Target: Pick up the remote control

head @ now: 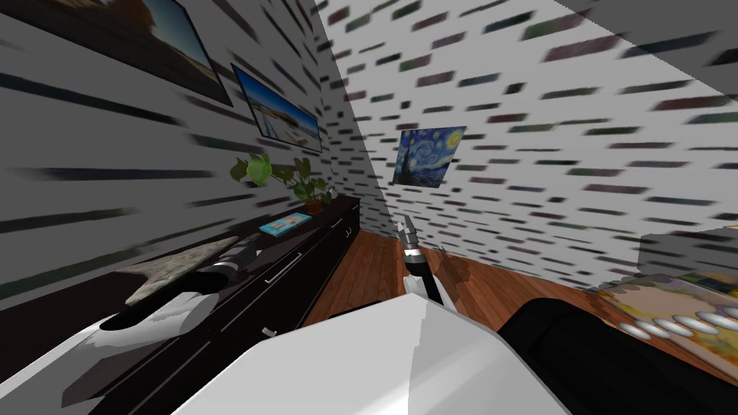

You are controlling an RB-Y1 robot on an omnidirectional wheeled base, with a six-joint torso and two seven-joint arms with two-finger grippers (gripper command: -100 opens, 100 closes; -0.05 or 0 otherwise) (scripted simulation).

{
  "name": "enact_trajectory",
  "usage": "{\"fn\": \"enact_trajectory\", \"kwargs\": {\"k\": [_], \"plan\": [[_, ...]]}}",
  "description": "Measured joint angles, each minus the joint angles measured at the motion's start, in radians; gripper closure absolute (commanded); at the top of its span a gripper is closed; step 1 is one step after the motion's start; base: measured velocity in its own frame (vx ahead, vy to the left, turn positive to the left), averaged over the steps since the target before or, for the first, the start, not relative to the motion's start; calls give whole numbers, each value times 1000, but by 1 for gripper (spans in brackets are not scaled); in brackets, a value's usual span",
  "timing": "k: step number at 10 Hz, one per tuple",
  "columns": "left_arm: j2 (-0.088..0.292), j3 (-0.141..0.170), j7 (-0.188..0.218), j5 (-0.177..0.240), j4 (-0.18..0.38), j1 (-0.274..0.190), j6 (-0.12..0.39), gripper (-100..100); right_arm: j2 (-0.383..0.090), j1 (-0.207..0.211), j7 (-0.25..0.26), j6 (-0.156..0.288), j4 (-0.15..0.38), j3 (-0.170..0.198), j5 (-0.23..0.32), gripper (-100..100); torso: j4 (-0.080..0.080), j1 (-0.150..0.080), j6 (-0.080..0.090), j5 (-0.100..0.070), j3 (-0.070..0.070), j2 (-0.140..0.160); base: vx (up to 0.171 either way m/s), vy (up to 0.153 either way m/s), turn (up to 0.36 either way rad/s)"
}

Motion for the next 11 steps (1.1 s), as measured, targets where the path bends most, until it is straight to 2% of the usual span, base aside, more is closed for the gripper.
{"fn": "enact_trajectory", "kwargs": {"k": [2, 7, 11], "plan": [[23, 9, 7, 24, 28, -14, 60, -100, 0, 0, 0, 0, 0, 0, 0, 0, 0, -1, 0, 0, -1, -1, 38, -40, -44], [113, 39, 37, 111, 92, -21, 201, -100, 0, 0, 0, 0, 0, 0, 0, 0, 0, 1, 0, 0, -1, -1, 32, -15, -16], [150, 49, 55, 149, 131, -32, 298, -100, 0, 0, 0, 0, 0, 0, 0, 0, 0, 1, 0, 0, 0, 0, 33, -11, -12]]}}
